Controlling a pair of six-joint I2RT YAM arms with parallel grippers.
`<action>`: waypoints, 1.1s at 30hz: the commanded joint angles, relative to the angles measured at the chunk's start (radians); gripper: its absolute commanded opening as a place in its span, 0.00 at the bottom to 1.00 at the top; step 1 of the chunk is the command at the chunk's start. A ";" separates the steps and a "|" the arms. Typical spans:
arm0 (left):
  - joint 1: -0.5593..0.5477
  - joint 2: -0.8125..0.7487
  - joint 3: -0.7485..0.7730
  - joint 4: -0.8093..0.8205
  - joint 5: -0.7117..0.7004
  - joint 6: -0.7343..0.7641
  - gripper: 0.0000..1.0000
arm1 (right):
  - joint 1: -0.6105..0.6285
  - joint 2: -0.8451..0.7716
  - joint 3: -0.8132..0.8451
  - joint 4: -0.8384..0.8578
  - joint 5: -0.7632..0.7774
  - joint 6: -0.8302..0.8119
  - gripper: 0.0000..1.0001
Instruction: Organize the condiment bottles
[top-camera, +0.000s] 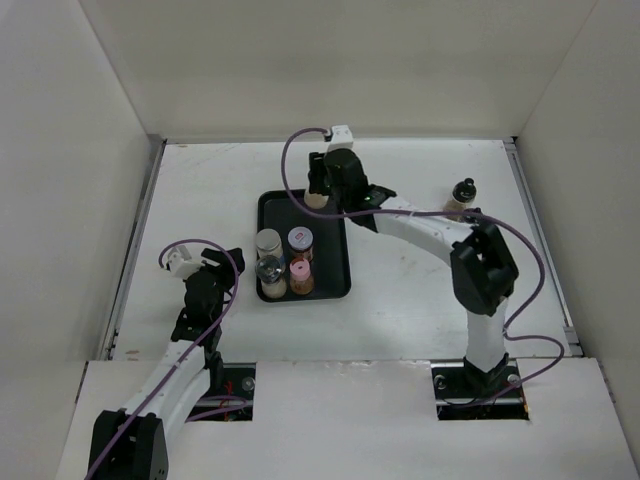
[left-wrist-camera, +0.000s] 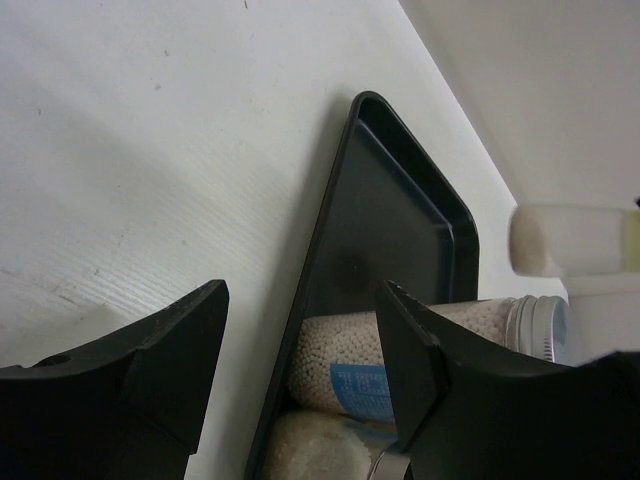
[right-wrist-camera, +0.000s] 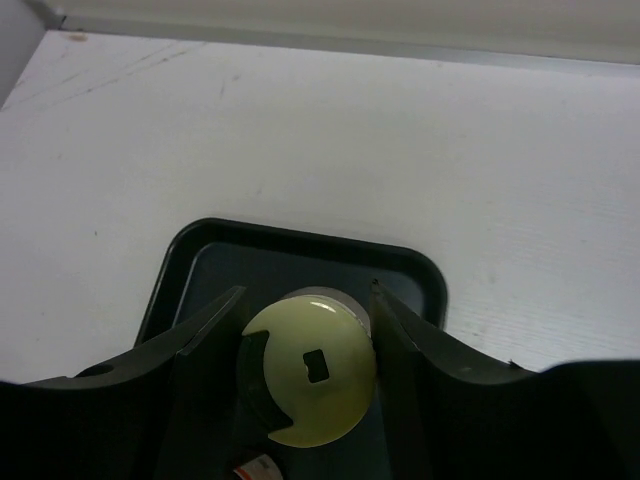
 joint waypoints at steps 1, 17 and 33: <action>0.006 -0.016 0.003 0.046 0.016 0.008 0.59 | 0.032 0.071 0.127 0.021 -0.025 -0.037 0.39; 0.004 -0.005 0.005 0.049 0.017 0.008 0.59 | 0.129 0.221 0.171 -0.025 0.056 -0.105 0.42; 0.009 -0.016 0.002 0.047 0.017 0.007 0.59 | 0.129 0.056 0.037 0.019 0.037 -0.054 0.83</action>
